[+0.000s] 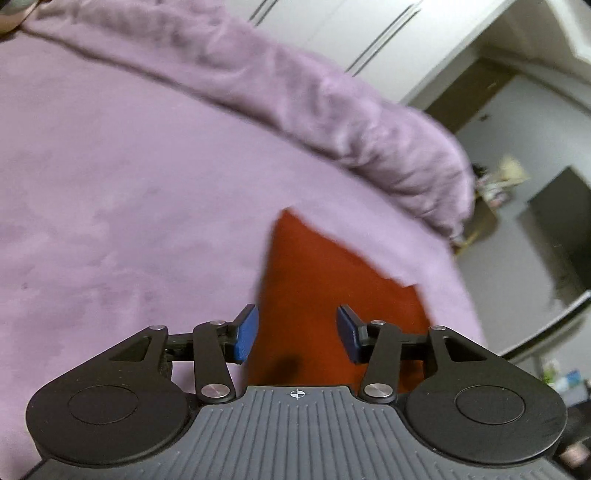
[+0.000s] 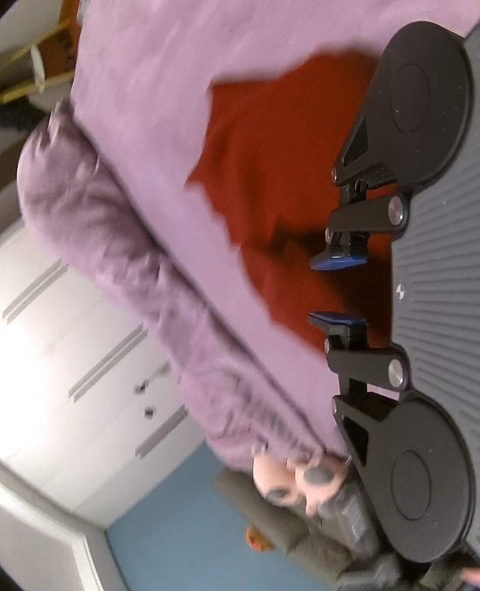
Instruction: Fold small clothes
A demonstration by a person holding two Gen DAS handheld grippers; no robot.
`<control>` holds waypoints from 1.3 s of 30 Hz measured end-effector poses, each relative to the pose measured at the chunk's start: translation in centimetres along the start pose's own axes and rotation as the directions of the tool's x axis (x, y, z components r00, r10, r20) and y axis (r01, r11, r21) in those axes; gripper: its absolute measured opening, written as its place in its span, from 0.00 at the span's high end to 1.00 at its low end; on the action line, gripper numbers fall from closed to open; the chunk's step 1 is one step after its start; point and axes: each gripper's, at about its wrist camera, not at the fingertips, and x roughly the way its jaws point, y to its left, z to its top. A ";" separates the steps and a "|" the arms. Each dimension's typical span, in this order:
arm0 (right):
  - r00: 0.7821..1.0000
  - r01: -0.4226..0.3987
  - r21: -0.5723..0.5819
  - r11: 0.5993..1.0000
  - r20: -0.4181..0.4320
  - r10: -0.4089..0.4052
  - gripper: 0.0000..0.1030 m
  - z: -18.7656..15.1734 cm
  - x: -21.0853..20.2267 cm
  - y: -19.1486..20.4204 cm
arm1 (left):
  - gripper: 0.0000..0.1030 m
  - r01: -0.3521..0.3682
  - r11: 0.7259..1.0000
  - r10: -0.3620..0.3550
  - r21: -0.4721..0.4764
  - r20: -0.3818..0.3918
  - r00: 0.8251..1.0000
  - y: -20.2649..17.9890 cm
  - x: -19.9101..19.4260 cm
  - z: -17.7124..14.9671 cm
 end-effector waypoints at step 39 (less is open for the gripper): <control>0.956 0.160 0.169 0.972 -0.271 -0.110 0.45 3.5 8.8 -4.6 | 0.46 0.061 0.990 -0.077 -0.125 -0.128 0.989 1.5 4.9 -3.1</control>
